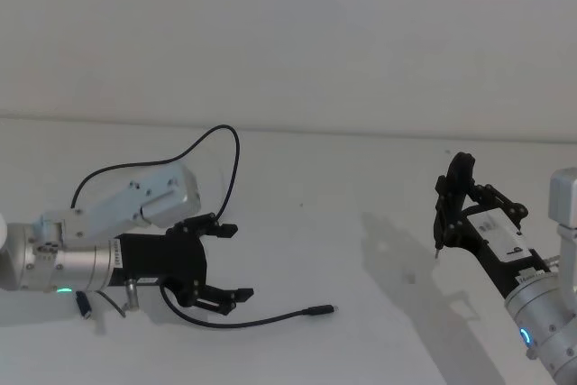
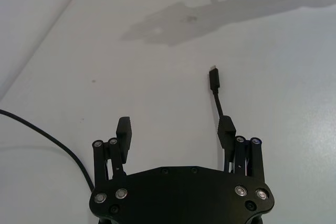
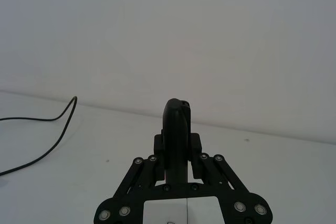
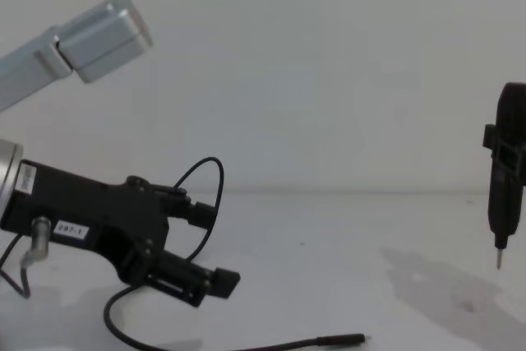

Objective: Pick up the data cable with the one hand.

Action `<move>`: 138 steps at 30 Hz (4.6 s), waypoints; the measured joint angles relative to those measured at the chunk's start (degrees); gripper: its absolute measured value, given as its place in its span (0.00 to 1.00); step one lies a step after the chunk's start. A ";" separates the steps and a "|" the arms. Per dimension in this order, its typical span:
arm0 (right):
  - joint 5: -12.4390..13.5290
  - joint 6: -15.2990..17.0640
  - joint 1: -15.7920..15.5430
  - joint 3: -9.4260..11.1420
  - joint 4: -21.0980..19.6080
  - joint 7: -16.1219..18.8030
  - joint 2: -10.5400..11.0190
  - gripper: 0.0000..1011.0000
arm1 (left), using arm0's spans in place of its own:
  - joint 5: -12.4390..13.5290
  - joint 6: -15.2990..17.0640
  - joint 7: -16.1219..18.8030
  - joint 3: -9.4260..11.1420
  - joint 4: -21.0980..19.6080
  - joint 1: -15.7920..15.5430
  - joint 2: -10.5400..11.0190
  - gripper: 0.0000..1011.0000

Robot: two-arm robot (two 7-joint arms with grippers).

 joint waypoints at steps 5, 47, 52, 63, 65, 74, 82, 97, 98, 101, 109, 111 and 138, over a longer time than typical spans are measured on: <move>0.00 0.00 0.00 0.00 0.00 0.00 0.00 0.27 | 0.92 -0.87 -0.04 0.82 0.00 -0.10 0.27 0.99; 0.00 0.00 0.00 0.00 0.00 0.00 0.00 0.27 | 5.10 -0.20 1.10 4.31 1.94 0.04 -1.40 0.99; 0.00 0.00 0.00 0.00 0.00 0.00 0.00 0.27 | 5.25 0.51 1.29 4.41 2.21 -0.06 -1.69 0.99; 0.00 0.00 0.00 0.00 0.00 0.00 0.00 0.27 | 5.39 1.89 1.55 4.59 2.61 -0.25 -2.15 0.99; 0.00 0.00 0.00 0.00 0.00 0.00 0.00 0.27 | 5.40 2.06 1.58 4.62 2.64 -0.27 -2.19 0.96; 0.00 0.00 0.00 0.00 0.00 0.00 0.00 0.27 | 5.44 2.53 1.65 4.68 2.77 -0.32 -2.35 0.73; 0.00 0.00 0.00 0.00 0.00 0.00 0.00 0.27 | 5.47 2.70 1.70 4.72 2.81 -0.37 -2.39 0.49; 0.00 0.00 0.00 0.00 0.00 0.00 0.00 0.27 | 5.48 2.86 1.73 4.73 2.86 -0.39 -2.46 0.05; 0.00 0.00 0.00 0.00 0.00 0.00 0.00 0.27 | 5.48 2.87 1.73 4.73 2.86 -0.39 -2.46 0.04; 0.00 0.00 0.00 0.00 0.00 0.00 0.00 0.27 | 5.48 2.89 1.73 4.73 2.86 -0.39 -2.46 0.04; 0.00 0.00 0.00 0.00 0.00 0.00 0.00 0.27 | 5.47 2.92 1.72 4.73 2.86 -0.38 -2.46 0.04; 0.00 0.00 0.00 0.00 0.00 0.00 0.00 0.27 | 5.47 2.93 1.72 4.73 2.86 -0.38 -2.46 0.04; -0.11 -1.76 0.00 0.41 -0.90 1.03 0.05 0.27 | 4.35 -0.01 0.58 4.85 0.21 -0.93 -1.97 0.04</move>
